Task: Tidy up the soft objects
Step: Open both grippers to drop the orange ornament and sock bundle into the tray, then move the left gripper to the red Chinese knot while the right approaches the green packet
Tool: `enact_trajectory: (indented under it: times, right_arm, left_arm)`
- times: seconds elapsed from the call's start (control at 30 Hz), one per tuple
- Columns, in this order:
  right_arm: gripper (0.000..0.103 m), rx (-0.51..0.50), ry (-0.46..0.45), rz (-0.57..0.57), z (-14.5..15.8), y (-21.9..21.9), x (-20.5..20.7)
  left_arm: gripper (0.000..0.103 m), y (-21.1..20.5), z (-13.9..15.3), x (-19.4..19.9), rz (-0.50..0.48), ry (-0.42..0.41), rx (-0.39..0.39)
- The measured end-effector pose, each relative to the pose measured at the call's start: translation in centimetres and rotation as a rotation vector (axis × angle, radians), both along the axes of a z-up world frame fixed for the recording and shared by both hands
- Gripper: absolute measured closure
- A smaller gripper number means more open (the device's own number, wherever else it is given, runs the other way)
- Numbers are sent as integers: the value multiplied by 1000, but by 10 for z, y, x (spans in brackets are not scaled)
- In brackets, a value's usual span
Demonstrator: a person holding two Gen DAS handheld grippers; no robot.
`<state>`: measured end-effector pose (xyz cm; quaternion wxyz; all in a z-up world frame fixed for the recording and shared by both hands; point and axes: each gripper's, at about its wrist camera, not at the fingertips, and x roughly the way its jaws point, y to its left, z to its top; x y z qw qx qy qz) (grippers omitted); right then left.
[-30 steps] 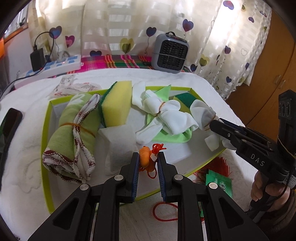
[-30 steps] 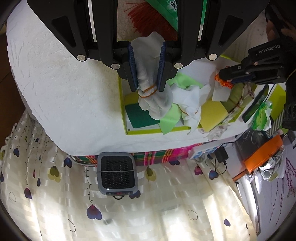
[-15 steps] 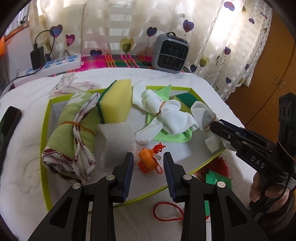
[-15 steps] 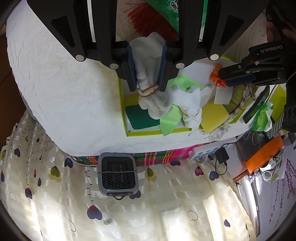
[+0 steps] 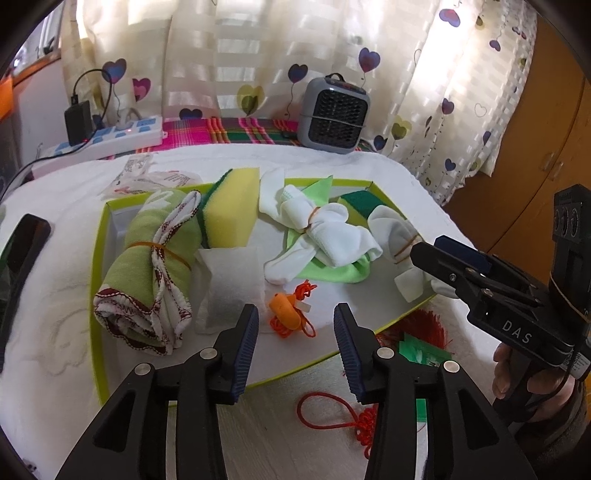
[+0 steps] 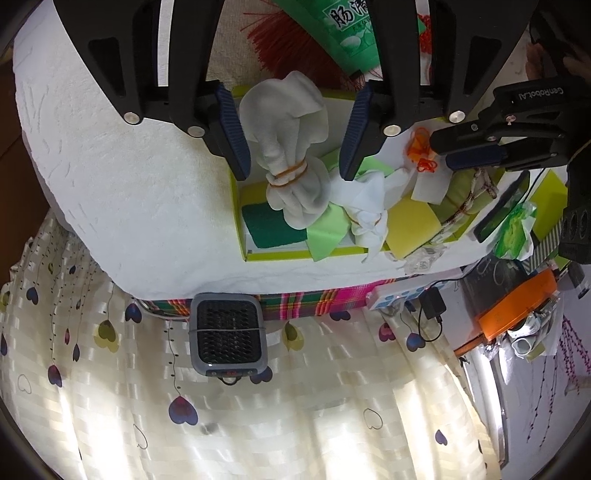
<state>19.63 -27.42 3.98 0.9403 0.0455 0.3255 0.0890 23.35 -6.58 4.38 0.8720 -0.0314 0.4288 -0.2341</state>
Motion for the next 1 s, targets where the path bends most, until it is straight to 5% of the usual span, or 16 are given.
enact_trajectory:
  times: [1.0]
  right_arm:
    - [47,10,-31,2,10,1,-42]
  left_arm:
    - [60,10,27,-55,22,-77,26]
